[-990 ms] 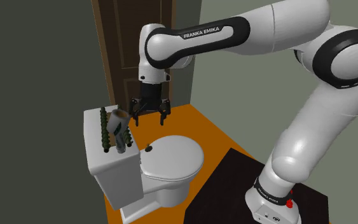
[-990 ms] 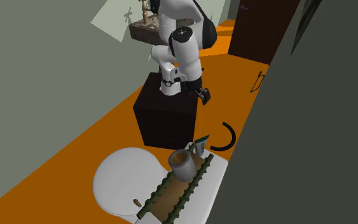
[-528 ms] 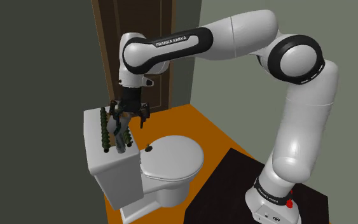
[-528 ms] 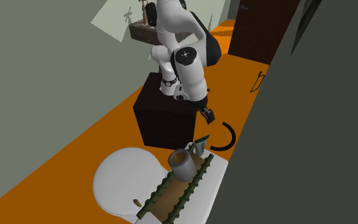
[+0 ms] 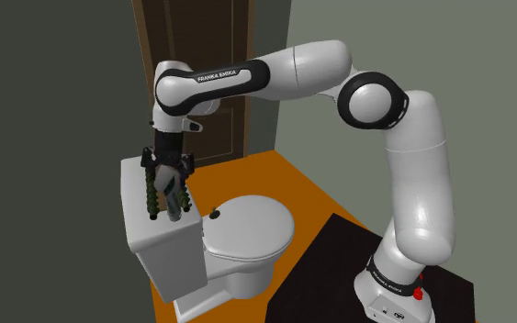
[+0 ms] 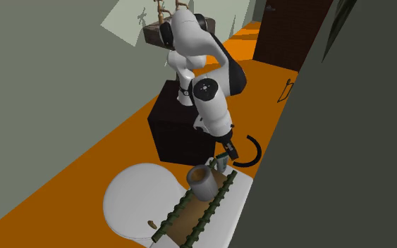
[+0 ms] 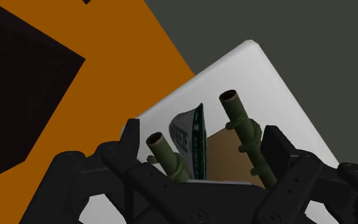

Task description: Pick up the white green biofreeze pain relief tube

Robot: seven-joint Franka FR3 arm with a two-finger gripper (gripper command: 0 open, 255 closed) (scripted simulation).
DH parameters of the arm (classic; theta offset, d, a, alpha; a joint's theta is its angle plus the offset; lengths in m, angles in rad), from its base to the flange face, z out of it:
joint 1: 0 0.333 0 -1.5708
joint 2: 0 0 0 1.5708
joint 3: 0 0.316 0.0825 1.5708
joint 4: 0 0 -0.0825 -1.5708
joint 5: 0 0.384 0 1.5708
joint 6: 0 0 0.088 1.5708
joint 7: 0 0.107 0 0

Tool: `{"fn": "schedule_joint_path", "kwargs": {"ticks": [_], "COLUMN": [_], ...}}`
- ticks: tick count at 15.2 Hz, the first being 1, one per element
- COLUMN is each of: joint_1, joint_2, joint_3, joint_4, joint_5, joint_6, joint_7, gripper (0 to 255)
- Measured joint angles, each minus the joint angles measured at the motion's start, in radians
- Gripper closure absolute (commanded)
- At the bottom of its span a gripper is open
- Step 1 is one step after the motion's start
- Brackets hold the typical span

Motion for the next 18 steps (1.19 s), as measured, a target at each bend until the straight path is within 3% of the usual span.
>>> {"fn": "schedule_joint_path", "kwargs": {"ticks": [6,7,18], "joint_1": [0.002,0.001,0.001], "joint_2": [0.023,0.024,0.022], "joint_3": [-0.004,-0.004,-0.004], "joint_4": [-0.044,-0.048,-0.048], "joint_5": [-0.001,-0.001,0.0], "joint_6": [0.065,0.069,0.068], "joint_7": [-0.01,-0.011,-0.011], "gripper": [0,255,255]}}
